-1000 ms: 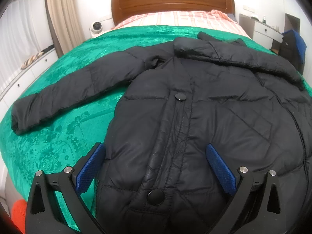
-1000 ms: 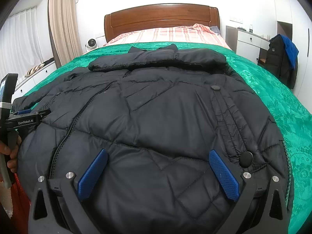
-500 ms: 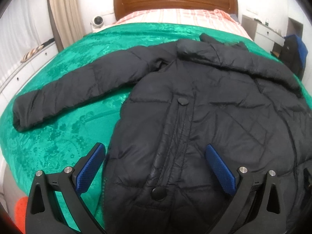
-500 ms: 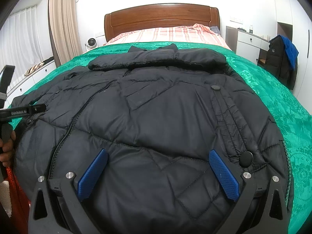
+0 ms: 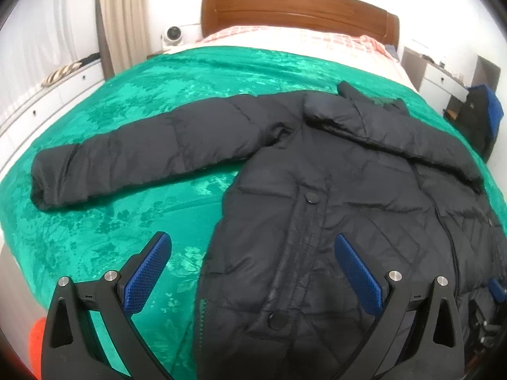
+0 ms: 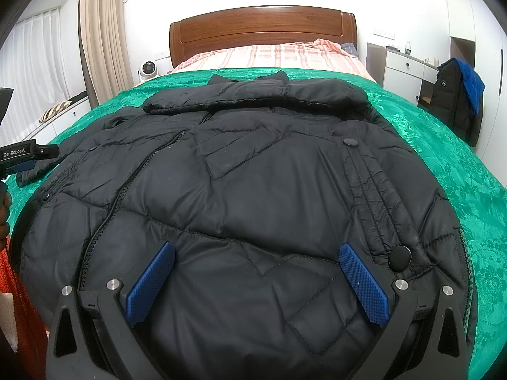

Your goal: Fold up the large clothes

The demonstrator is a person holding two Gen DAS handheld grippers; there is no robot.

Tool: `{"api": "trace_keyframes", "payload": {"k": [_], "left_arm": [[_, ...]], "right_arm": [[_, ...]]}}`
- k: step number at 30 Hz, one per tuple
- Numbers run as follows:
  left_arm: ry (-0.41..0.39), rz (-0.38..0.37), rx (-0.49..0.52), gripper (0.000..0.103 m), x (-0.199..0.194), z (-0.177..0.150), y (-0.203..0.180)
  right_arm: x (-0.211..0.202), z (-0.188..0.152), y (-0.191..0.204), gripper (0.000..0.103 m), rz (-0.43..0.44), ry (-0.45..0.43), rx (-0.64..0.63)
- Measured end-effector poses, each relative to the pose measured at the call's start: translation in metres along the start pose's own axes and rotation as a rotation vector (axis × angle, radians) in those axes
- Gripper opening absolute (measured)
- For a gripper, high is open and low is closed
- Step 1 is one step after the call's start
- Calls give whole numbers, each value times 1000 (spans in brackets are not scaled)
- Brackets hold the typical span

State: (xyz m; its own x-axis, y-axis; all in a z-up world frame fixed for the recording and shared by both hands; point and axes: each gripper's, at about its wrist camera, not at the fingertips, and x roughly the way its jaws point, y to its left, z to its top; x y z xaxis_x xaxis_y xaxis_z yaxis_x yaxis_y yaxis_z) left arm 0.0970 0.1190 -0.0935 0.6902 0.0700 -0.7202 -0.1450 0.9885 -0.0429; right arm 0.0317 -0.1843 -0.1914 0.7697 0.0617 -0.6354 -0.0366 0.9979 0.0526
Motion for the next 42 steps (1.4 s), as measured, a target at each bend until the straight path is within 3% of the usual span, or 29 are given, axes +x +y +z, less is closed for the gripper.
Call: {"api": "trace_keyframes", "payload": {"k": [21, 28, 32, 39, 42], "left_arm": [[9, 34, -44, 102, -2, 2, 22], [56, 51, -83, 103, 7, 4, 46], [94, 52, -263, 102, 14, 1, 96], [65, 3, -651, 102, 30, -8, 208], [50, 12, -757, 102, 48, -1, 250]], "right_arm": [[-1, 0, -1, 102, 0, 1, -2], [-1, 0, -1, 102, 2, 2, -3], [0, -1, -2, 102, 2, 2, -3], [0, -2, -2, 102, -14, -2, -15], [0, -3, -1, 102, -21, -6, -22]]}}
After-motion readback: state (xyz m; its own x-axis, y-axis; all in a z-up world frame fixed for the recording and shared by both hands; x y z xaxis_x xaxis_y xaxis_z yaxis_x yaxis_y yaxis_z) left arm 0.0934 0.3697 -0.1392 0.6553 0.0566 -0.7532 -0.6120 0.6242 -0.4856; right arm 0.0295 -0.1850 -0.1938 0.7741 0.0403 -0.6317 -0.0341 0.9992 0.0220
